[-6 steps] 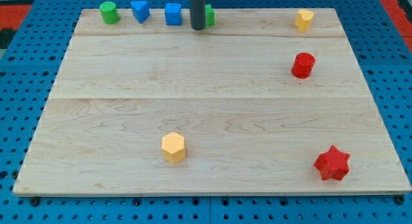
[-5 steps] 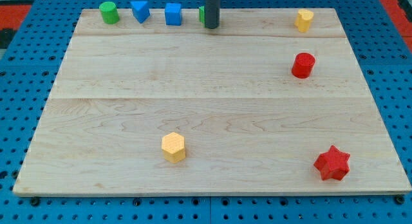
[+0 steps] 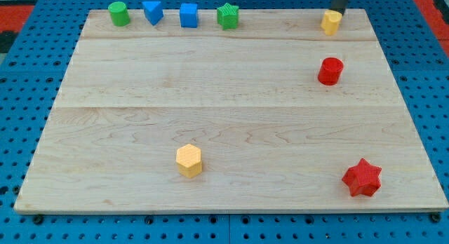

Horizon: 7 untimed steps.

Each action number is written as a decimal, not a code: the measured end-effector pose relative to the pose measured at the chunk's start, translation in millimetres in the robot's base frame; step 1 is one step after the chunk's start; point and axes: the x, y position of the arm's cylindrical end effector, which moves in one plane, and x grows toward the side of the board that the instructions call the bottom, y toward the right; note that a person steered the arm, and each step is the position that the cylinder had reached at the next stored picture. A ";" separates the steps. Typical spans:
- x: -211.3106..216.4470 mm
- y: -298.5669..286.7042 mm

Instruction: Put the heart at the top left side of red circle

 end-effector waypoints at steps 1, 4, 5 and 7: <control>42.3 -8.4; 137.9 -95.3; 135.8 -93.9; 201.1 -109.0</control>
